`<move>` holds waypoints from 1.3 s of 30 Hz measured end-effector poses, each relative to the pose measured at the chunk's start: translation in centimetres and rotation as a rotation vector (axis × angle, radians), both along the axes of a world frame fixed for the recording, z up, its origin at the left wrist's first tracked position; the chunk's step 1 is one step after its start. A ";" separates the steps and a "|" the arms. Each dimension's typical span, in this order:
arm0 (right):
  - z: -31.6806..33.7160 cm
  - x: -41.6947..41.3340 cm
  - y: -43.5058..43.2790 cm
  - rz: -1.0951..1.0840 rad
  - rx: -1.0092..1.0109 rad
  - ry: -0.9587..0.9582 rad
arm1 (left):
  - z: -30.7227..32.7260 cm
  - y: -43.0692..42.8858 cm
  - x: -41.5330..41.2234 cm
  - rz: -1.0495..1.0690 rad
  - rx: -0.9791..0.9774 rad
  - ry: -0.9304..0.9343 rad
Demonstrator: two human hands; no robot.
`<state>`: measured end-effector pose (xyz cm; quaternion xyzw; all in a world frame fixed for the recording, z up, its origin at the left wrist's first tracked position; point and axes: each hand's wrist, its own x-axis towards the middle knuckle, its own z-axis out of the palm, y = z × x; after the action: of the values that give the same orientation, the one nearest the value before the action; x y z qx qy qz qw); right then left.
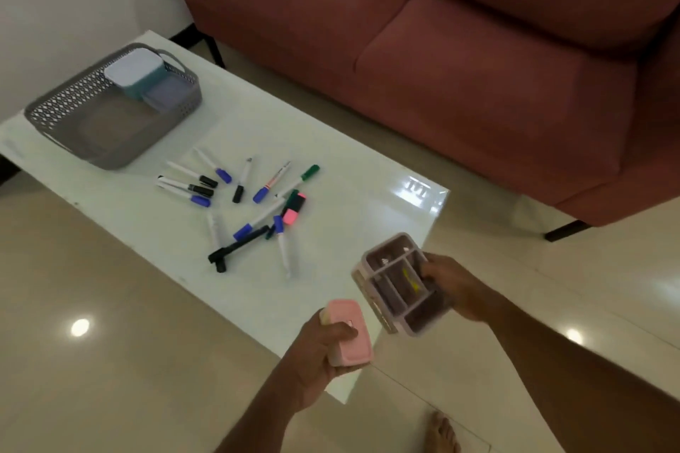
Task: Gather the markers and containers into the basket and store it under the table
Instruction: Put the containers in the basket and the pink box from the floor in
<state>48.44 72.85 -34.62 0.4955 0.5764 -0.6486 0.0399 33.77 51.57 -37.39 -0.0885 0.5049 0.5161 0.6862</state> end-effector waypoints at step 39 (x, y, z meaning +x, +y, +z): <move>-0.8 -52.7 -5.4 -0.255 0.145 0.167 | -0.1 9.7 -49.7 0.160 0.114 0.109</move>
<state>-4.22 67.49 -35.45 0.5105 0.5554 -0.6440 -0.1269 -15.95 61.26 -37.48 -0.0610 0.5026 0.6011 0.6183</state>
